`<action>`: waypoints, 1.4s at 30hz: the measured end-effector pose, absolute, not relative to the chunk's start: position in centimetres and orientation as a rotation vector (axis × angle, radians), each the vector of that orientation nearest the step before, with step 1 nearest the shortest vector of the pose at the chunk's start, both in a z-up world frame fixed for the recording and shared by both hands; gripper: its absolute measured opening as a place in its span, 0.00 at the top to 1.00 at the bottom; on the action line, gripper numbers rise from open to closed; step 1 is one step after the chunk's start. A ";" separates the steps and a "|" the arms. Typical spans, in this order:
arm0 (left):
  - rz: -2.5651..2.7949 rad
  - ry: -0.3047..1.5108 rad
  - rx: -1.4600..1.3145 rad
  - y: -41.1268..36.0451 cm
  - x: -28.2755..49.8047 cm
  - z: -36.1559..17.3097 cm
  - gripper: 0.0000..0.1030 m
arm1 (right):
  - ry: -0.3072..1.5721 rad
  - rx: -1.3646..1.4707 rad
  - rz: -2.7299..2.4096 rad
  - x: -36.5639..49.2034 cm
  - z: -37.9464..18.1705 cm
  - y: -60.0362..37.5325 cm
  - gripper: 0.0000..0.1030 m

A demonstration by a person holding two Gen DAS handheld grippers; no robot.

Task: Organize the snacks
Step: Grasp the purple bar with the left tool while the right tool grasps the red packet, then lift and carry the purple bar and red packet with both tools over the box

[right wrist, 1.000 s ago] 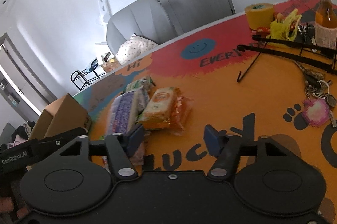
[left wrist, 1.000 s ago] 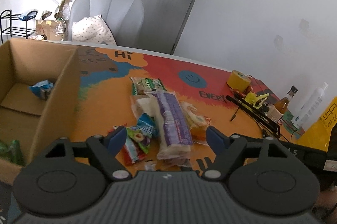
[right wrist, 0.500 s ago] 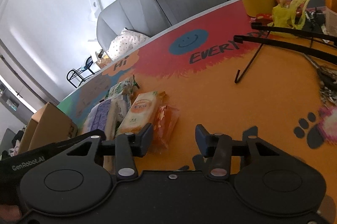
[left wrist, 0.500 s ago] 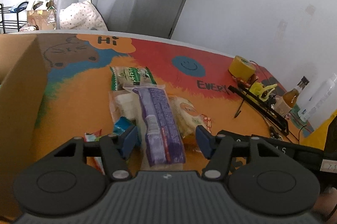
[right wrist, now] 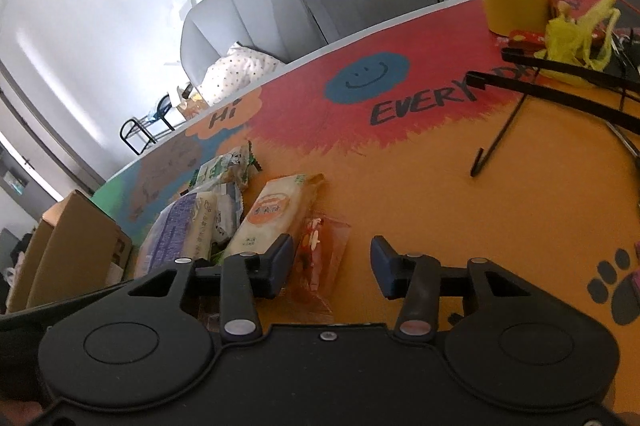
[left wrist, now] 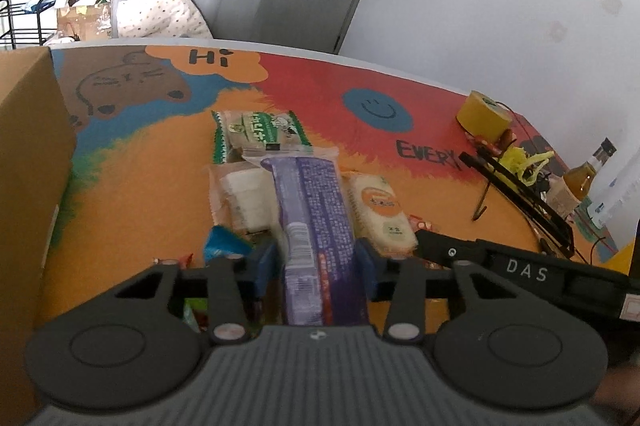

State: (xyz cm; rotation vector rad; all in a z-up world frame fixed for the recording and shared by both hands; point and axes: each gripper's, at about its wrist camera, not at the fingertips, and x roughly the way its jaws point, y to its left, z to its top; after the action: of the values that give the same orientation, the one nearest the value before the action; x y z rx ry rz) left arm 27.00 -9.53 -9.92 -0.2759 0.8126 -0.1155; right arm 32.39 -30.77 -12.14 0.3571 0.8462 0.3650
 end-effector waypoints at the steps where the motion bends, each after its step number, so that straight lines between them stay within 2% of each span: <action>1: -0.115 0.812 -0.281 -9.4 27.0 -9.9 0.67 | 0.847 0.346 0.364 32.4 -12.1 -30.5 0.55; 6: -0.110 0.799 -0.288 -8.8 26.7 -9.6 0.69 | 0.828 0.267 0.351 32.1 -12.0 -29.2 0.57; 7: -0.107 0.797 -0.288 -8.7 26.6 -9.5 0.69 | 0.823 0.254 0.346 32.0 -12.1 -29.1 0.60; 9: -0.103 0.794 -0.291 -8.4 26.5 -9.3 0.70 | 0.812 0.198 0.321 31.8 -12.0 -28.9 0.76; 12: -0.098 0.786 -0.292 -8.2 26.0 -9.0 0.70 | 0.823 0.221 0.306 31.7 -12.1 -29.7 0.82; 26: -0.092 0.726 -0.296 -7.2 23.6 -7.1 0.70 | 0.759 0.268 0.308 28.7 -9.5 -31.3 0.84; 42: -0.059 0.622 -0.305 -4.8 20.2 -4.0 0.70 | 0.665 0.259 0.375 26.3 -6.0 -28.9 0.84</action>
State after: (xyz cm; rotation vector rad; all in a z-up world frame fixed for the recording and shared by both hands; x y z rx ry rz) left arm 20.18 -4.82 -3.99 -0.3050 0.6220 -0.0586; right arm 26.27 -28.90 -5.99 0.2585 0.6654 0.3747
